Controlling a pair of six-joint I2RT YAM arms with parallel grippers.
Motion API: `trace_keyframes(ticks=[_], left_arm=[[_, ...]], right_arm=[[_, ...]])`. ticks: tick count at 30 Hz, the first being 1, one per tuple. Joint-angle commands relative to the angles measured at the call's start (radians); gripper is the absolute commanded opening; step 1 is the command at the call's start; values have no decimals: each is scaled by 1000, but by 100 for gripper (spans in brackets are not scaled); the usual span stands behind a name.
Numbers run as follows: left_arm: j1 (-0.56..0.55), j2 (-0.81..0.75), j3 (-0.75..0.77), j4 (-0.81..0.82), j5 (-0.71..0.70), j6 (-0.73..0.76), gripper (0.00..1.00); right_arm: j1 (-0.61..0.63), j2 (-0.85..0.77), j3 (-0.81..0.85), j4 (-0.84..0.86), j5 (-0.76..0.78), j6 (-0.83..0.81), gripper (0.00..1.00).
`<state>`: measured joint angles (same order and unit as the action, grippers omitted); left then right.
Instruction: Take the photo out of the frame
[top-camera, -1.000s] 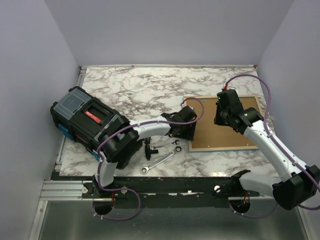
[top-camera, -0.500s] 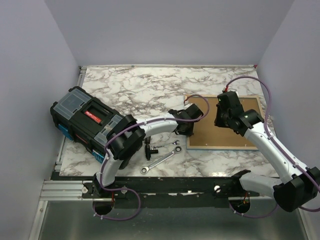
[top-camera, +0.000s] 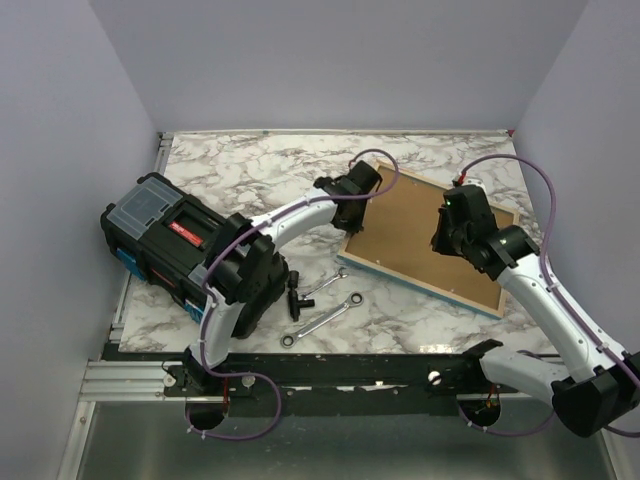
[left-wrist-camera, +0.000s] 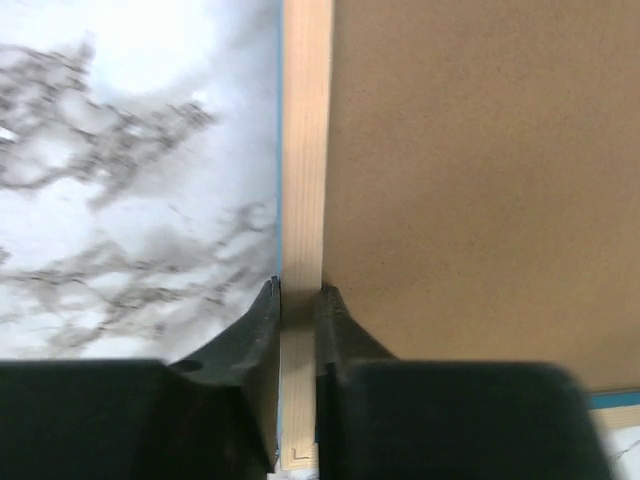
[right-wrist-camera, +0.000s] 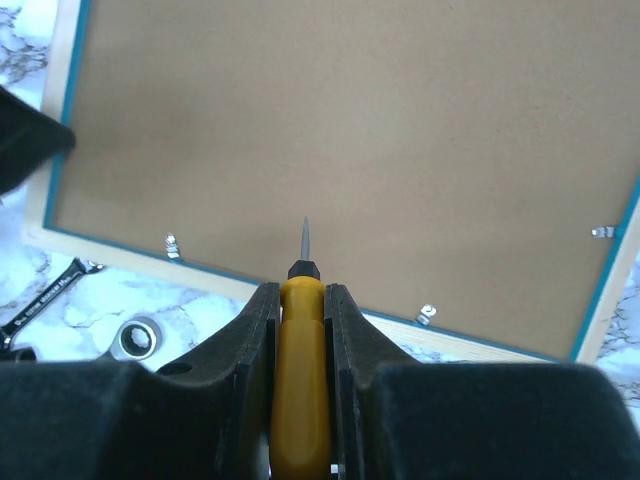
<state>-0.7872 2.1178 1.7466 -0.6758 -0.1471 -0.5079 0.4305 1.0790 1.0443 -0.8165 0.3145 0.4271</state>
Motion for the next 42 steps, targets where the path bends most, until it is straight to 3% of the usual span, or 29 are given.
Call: trace_keyframes(ticks=[1,5,10,18,22,31,35,42], left_arm=[[112,5,101,-66,85,20,25],[128,-107,7,25,145,7,59],[128,-209,-56,41,245,-70,78],[77,-416,-357,180,305,-341,82],[-7,-422,-418,225,286,-537,79],[-154,-250,-344,217,177,-984,80],[-179,-204,-280,162,57,-1086,83],[-178,-84,-193,105,69,-1237,81]], right_arm=[[-1,-35,26,-1,-33,15,1],[-1,-46,23,3,-48,15,1],[-1,-71,23,17,-49,-1,1],[-1,-86,5,39,-84,-27,1],[-1,-124,-3,43,-100,-26,1],[-1,-213,33,-1,-99,-8,1],[-1,-260,52,-24,-88,-7,1],[-1,-281,61,-35,-92,-8,1]])
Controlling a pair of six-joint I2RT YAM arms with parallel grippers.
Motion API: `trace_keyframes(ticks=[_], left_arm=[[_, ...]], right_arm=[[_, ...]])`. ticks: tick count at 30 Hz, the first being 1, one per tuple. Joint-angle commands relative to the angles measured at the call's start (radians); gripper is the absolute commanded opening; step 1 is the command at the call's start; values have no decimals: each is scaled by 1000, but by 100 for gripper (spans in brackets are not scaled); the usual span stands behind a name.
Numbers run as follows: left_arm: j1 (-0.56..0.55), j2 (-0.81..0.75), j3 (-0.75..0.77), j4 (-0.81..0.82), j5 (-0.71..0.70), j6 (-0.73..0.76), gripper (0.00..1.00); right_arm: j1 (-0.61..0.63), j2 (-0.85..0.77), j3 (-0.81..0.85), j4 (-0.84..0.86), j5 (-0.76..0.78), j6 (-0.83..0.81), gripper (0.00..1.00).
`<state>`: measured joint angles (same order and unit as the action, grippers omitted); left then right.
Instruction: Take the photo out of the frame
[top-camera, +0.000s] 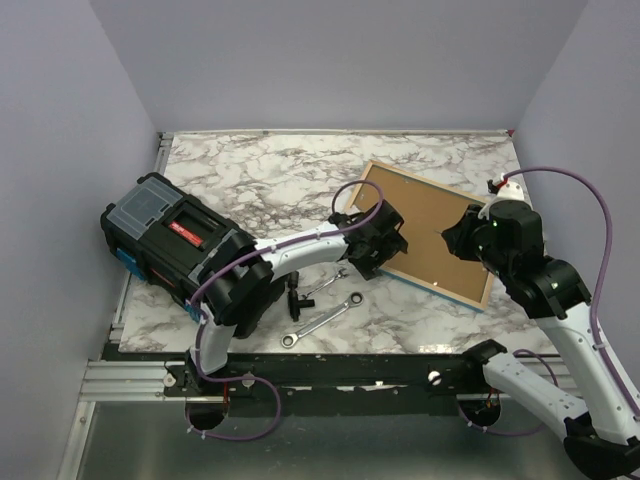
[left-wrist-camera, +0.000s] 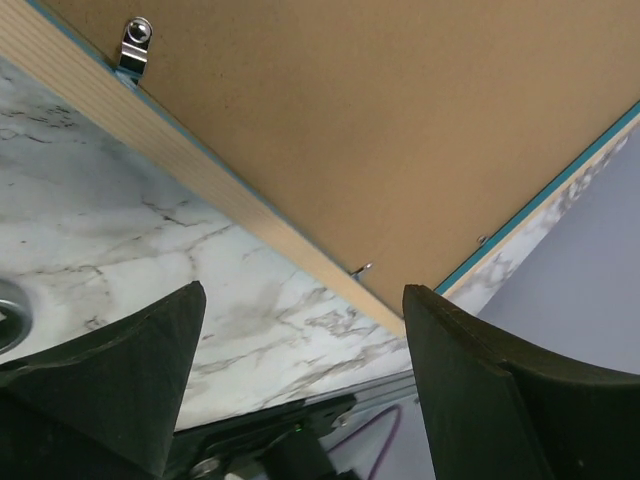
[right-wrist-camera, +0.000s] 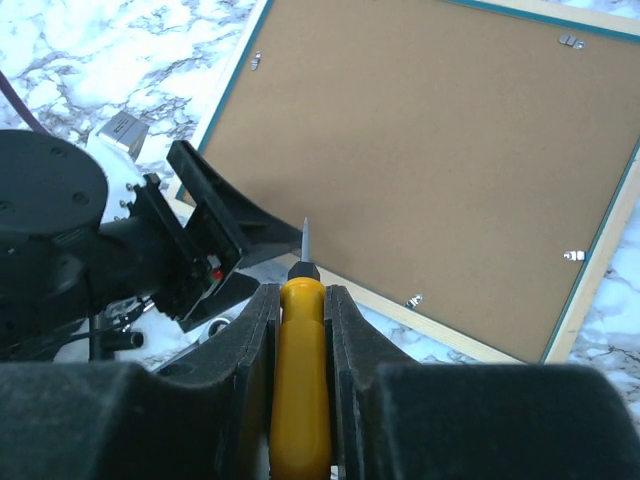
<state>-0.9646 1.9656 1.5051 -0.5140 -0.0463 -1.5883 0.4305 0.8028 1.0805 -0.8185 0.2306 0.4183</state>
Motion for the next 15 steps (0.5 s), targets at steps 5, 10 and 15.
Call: trace_keyframes(ticks=[5,10,15], left_arm=[[-4,143,104,-113,15,-227,79],[-11,179,105,-124,30,-270,75],[-11,229,137,-146,36,-283,58]], right_arm=[[-1,-1,22,-25,-18,-4,1],[-1,-3,22,-25,-24,-4,1],[-1,-9,26,-39,-22,-1,1]])
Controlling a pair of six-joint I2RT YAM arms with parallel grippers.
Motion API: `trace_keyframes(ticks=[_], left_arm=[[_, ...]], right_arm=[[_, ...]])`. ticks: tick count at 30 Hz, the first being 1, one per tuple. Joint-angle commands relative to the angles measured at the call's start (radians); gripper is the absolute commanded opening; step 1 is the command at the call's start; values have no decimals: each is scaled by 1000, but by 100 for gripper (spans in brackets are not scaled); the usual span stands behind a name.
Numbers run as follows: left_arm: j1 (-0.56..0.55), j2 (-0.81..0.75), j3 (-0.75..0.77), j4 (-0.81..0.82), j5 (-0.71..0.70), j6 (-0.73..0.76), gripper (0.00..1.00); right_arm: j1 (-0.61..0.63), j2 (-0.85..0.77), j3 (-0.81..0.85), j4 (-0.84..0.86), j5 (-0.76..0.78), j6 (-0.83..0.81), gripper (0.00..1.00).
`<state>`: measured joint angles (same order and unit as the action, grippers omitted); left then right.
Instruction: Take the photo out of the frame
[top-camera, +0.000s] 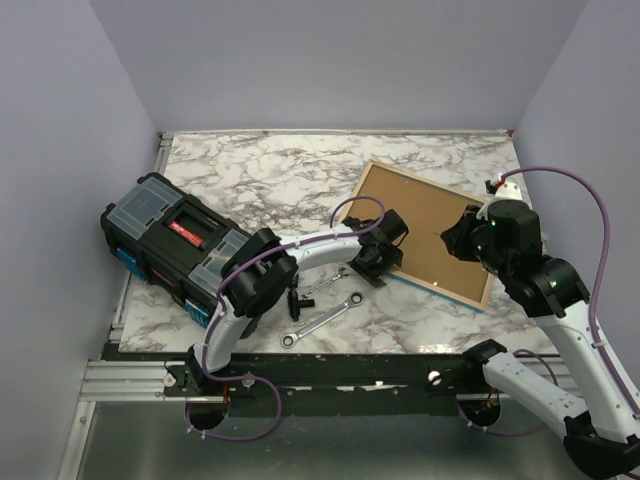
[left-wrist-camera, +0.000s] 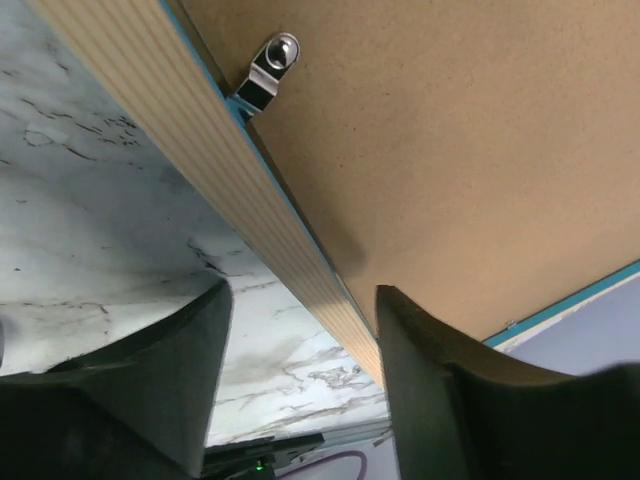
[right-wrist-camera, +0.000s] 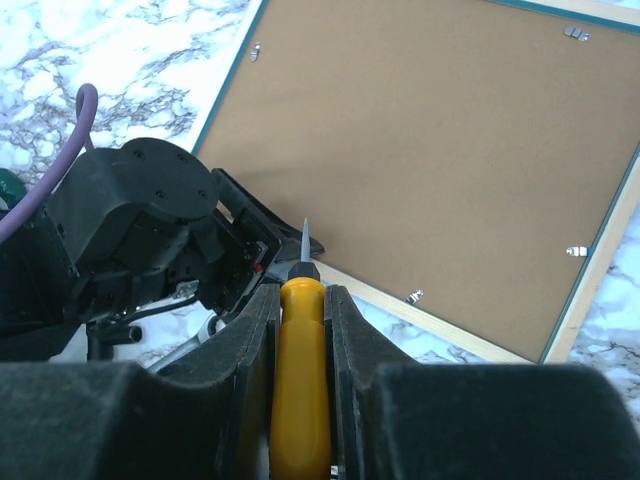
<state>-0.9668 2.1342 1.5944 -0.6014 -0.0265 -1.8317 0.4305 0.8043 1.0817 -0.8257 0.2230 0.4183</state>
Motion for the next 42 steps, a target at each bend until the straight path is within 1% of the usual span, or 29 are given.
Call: trace_keyframes(ticks=[1,3,4,6,7,10,12,15,17,19,20,22,24,26,30,33,35,42], left_arm=[[-8,70,63,-69,12,-26,54],[-10,91,102,-113,2,-16,41],[-10,99,117,-127,-1,-8,38],[-10,112,138,-152,-14,2,36],[-10,116,144,-156,-17,8,33],[-7,116,152,-166,-44,42,15],[-9,115,174,-171,-93,103,8],[-6,123,228,-157,-151,257,0],[-7,129,266,-144,-180,368,0],[-7,130,286,-75,-182,510,0],[-7,133,302,-60,-181,554,0],[0,153,348,-35,-150,680,0],[15,185,416,-62,-112,770,0],[35,205,446,-47,-57,875,0],[71,188,377,77,52,1033,0],[100,188,379,95,113,1094,0],[118,205,408,74,147,1101,0],[160,213,402,94,254,1015,0]], right_arm=[[-1,-10,26,-32,-15,0,1],[-1,-11,27,-37,-11,0,1],[-1,-13,27,-36,-11,2,1],[-1,-13,29,-41,-10,2,1],[-1,-13,29,-41,-11,2,1],[-1,-14,32,-48,-8,4,1],[-1,-13,32,-50,-7,4,1],[-1,-10,34,-52,-6,6,1],[-1,-10,34,-53,-2,6,1],[-1,-8,34,-54,-1,8,1],[-1,-6,34,-54,-1,8,1],[-1,0,34,-55,-2,7,1],[-2,6,32,-55,-7,9,1],[-1,11,29,-56,-8,12,1],[-1,28,19,-55,-14,22,1],[-1,44,5,-52,-23,35,1],[-1,58,-11,-41,-35,42,1],[-1,132,-52,-18,-61,54,1]])
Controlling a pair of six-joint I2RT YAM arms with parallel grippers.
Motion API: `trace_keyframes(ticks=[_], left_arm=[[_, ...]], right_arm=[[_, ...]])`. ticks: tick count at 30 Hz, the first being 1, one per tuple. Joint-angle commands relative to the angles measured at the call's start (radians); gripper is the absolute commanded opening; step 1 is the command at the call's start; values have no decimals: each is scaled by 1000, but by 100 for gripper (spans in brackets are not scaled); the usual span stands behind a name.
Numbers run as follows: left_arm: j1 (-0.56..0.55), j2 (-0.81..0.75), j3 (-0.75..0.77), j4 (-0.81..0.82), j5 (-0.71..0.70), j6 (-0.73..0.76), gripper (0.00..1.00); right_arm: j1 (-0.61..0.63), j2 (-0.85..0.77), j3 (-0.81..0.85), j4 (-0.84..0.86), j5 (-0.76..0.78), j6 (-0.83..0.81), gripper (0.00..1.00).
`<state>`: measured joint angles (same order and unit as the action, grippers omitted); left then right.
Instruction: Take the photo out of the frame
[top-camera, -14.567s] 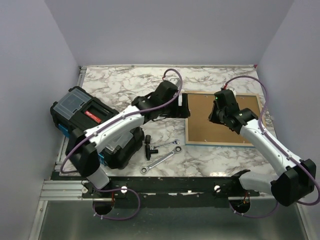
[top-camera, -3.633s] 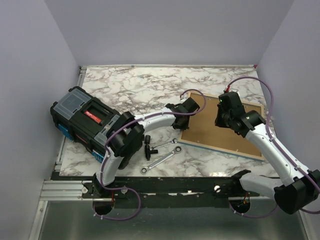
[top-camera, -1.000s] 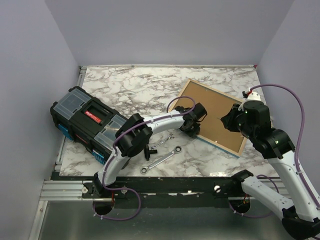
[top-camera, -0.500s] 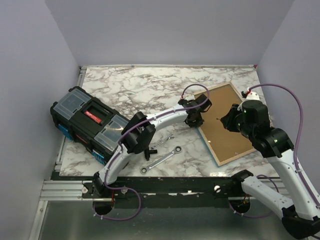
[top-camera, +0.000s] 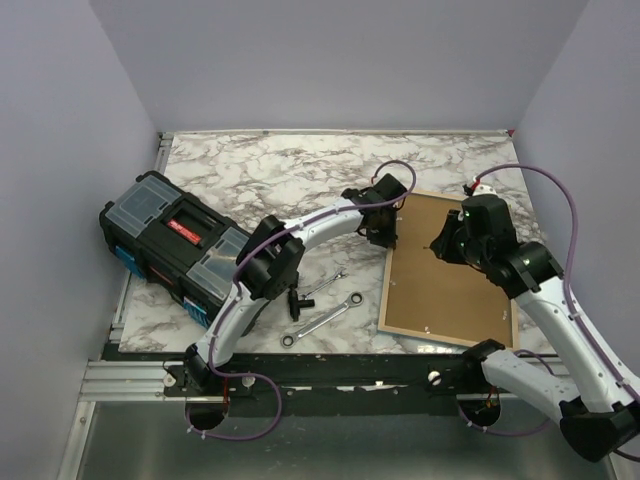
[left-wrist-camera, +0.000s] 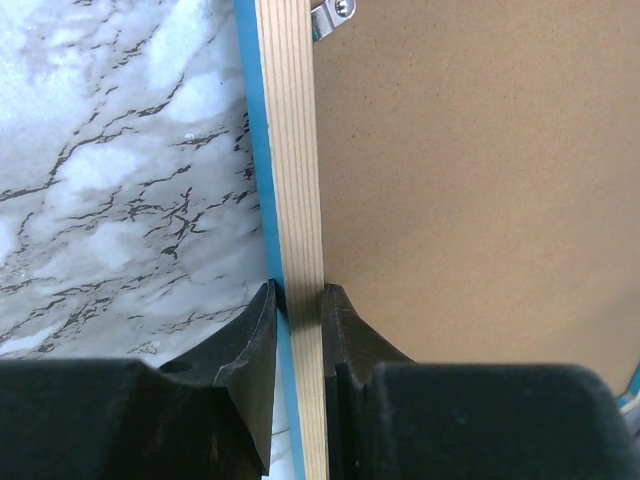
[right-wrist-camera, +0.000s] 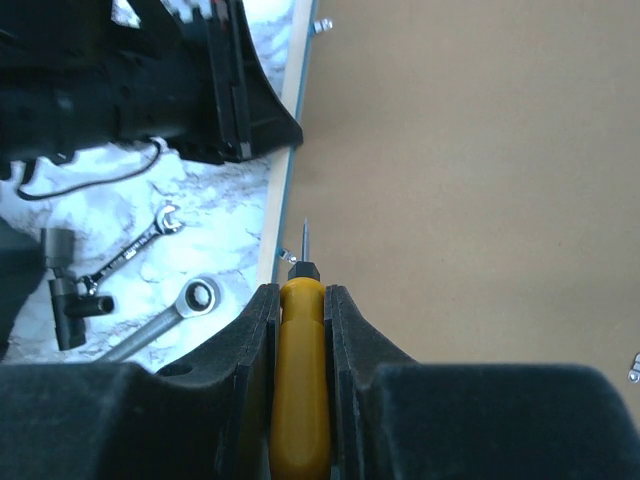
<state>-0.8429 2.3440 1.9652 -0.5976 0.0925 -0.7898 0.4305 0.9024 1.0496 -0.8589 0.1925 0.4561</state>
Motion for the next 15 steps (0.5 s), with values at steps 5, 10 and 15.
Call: trace_keyframes(ticks=[5,10,15], left_arm=[[53,10,25,124,187,-64,0],[65,13,16,140,213,-115,1],[86,-14,5,141,223,-116,26]], right_arm=[[-2,81,-19,12,0,24,1],[-1,131,-23,39,5,27,1],[-1,204,-33,95,2,30,0]])
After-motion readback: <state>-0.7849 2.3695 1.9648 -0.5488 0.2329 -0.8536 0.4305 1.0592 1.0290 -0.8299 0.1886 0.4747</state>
